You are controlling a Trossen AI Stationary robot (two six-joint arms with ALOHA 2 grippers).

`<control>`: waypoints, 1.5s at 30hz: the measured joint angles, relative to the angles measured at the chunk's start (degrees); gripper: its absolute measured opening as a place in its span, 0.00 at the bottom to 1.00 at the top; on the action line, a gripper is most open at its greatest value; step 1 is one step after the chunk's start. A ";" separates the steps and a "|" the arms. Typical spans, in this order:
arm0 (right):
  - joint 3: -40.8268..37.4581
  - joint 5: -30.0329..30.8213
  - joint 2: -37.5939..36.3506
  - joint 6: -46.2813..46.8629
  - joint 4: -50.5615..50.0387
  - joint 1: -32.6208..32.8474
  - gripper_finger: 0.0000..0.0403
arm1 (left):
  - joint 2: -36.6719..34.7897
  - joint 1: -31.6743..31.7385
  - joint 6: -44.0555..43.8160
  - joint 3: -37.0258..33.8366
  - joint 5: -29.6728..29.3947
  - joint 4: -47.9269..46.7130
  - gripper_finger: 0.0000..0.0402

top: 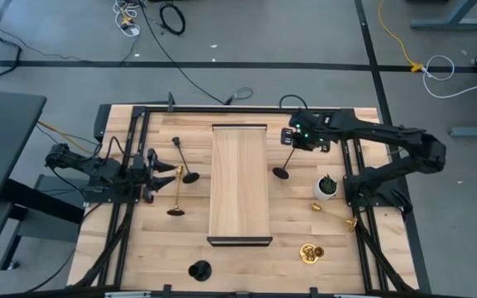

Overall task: Pick & Place candle stick holders
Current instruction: Put the top right black candle holder on the shelf

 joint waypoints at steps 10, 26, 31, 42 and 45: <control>-0.04 0.03 9.02 2.18 -0.33 -1.09 0.12 | 0.00 0.00 0.00 0.00 3.76 -0.02 0.45; -0.11 -1.64 17.90 3.18 3.62 -1.84 0.12 | 0.00 0.00 0.00 0.01 3.76 -0.07 0.45; -0.11 -1.99 18.42 3.35 4.00 -1.84 0.12 | 0.00 0.00 0.00 0.01 3.78 -0.07 0.45; -0.92 -2.05 18.42 4.31 3.11 -1.84 0.20 | 0.00 0.00 0.00 0.00 3.78 -0.07 0.45; -1.67 -2.10 18.42 4.17 4.11 -1.79 0.25 | 0.00 -0.01 0.00 0.01 3.78 -0.07 0.45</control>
